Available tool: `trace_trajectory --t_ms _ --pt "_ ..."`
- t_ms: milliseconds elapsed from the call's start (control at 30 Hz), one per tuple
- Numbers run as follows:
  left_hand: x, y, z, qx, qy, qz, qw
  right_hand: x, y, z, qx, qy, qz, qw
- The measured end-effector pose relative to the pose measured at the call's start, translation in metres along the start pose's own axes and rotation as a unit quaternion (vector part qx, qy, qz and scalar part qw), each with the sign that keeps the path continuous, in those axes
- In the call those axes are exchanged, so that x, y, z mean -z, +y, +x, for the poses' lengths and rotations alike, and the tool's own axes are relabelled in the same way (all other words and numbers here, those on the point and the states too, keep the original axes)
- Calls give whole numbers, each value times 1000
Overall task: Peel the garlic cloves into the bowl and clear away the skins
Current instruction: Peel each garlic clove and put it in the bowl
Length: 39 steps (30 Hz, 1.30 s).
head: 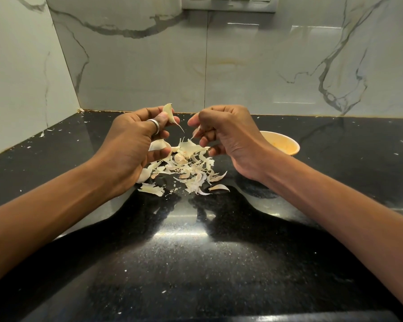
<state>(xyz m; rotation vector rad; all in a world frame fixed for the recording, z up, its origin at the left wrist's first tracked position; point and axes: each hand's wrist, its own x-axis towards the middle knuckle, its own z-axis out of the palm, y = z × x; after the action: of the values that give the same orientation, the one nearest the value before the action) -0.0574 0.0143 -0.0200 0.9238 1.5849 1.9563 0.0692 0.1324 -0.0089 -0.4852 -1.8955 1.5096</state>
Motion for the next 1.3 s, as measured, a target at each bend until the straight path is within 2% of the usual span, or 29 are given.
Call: trace_trajectory --t_ms 533,867,1100,1300 --pt "-2 0 -2 -16 -3 29 999 -1 3 1 -9 -9 -34 999" --pt "-1 -4 -6 -83 -49 114 989 2 4 3 67 10 -37 997" --pt "0 -6 -7 -132 -69 156 977 1 4 4 86 0 -48 995" --pt "0 -8 -7 -134 -83 169 973 -1 9 6 94 22 -86 992"
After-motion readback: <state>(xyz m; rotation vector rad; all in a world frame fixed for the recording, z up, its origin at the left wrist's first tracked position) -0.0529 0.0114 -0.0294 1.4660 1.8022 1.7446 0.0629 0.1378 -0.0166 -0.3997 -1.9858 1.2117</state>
